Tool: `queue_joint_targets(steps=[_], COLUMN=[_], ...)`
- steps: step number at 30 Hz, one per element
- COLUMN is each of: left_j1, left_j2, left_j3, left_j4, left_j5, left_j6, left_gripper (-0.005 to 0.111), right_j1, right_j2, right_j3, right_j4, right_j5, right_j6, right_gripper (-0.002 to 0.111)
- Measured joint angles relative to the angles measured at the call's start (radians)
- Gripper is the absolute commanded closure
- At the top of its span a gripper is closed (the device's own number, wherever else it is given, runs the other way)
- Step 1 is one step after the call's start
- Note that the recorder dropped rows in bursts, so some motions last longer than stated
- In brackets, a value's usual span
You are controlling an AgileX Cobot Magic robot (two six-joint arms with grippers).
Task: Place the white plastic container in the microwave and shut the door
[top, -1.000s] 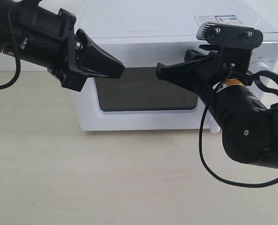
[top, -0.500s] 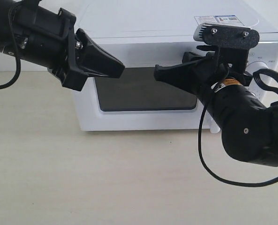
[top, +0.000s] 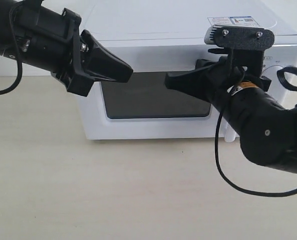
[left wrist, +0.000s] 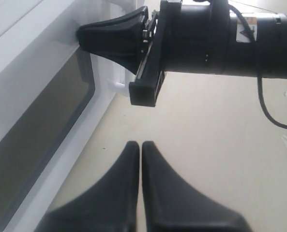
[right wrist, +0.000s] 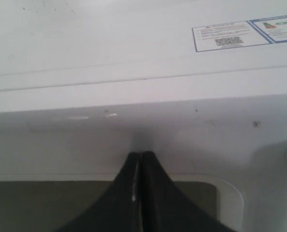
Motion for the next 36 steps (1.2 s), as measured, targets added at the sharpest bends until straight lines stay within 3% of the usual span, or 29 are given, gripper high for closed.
queue_joint_targets(steps=[20,36], left_j1=[0.0,0.0], left_j2=[0.0,0.0], left_j3=[0.0,0.0], left_j4=[0.0,0.0], left_j5=[-0.004,-0.005], left_j6=[0.0,0.0], left_gripper=[0.103,0.103], right_j1=[0.0,0.0], right_j2=[-0.304,-0.55], right_j3=[-0.002,-0.002], right_j4=[0.059,0.064], right_j5=[0.475,0.854], right_j6=[-0.201,-0.25], right_gripper=[0.108,0.108])
